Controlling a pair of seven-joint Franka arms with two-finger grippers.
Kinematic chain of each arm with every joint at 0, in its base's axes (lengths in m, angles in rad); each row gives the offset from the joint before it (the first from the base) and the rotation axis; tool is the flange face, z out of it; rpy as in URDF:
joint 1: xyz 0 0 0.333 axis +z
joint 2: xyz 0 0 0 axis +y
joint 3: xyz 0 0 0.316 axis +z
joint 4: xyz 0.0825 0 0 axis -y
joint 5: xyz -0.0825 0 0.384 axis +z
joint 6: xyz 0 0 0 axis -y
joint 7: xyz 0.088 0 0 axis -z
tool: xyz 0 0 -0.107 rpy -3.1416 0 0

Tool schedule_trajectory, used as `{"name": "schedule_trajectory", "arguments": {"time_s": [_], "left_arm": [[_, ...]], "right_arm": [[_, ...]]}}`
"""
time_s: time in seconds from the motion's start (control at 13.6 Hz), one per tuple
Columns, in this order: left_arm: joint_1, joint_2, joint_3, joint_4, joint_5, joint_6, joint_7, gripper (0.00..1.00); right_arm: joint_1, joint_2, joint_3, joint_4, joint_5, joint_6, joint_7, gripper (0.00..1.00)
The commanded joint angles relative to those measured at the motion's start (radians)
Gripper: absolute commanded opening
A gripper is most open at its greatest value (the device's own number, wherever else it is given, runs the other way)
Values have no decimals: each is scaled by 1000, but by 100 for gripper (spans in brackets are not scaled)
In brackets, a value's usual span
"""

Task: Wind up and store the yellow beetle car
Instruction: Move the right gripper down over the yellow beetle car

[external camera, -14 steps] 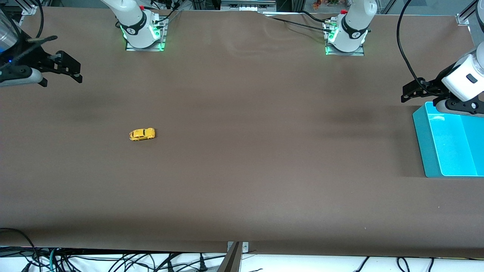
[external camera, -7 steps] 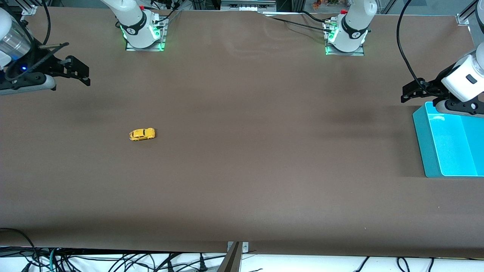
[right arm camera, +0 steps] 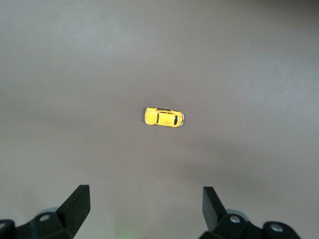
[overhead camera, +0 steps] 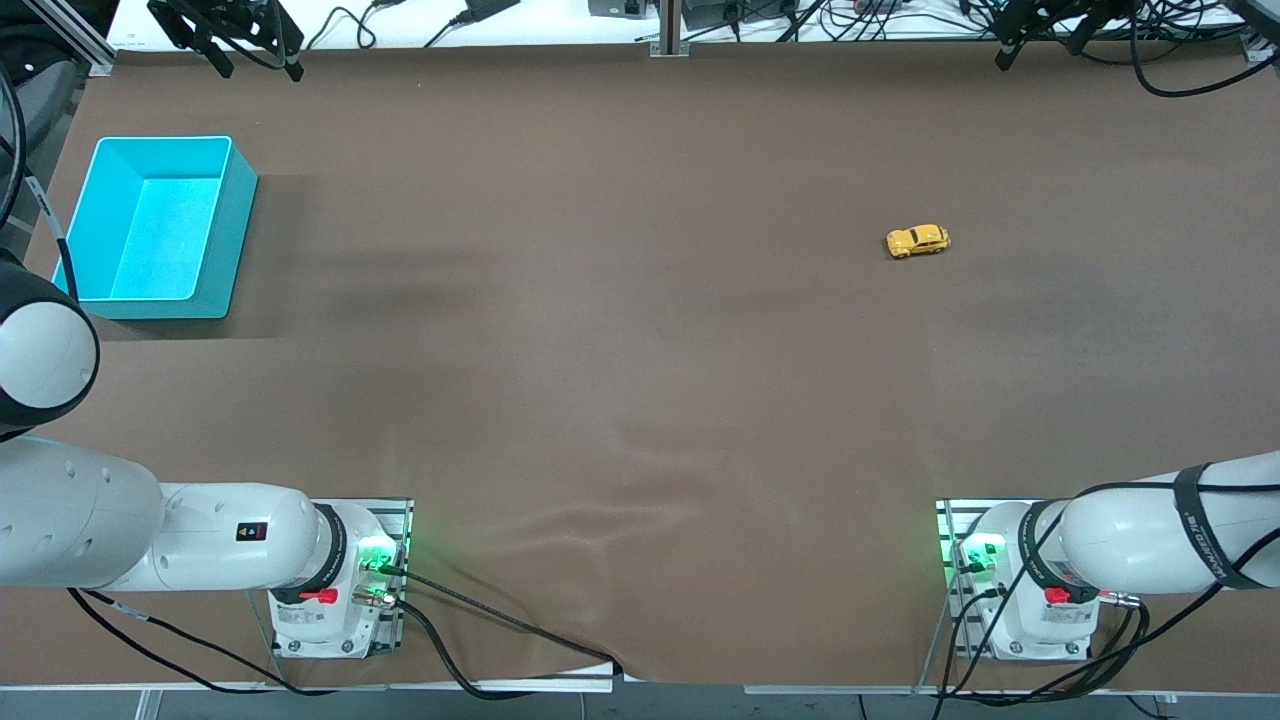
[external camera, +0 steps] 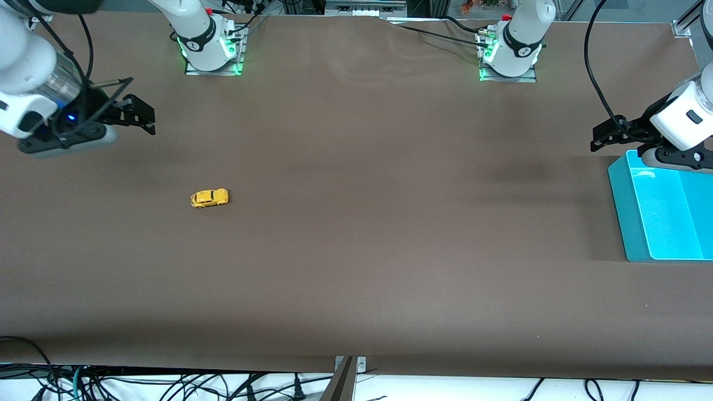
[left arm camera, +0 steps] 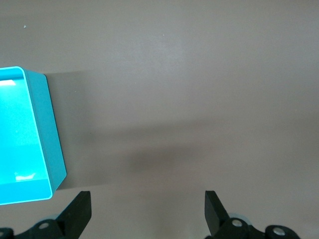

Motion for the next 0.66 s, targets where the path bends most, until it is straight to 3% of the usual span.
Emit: {"name": "schedule_trajectory", "arguments": {"time_s": [0.0,0.44,0.59], "left_arm": [[3,16,-3,36,9,-24,-8,100],[3,16,-3,37,10,-24,-8,100],[3,16,-3,36,10,-24,-8,100]], "right_arm": [[0,49,0,-27,4,55,-195,100],[-4,92,20,-284,7,333,-736,100],[-5,100,20,-428,31,528,-909,100]]}}
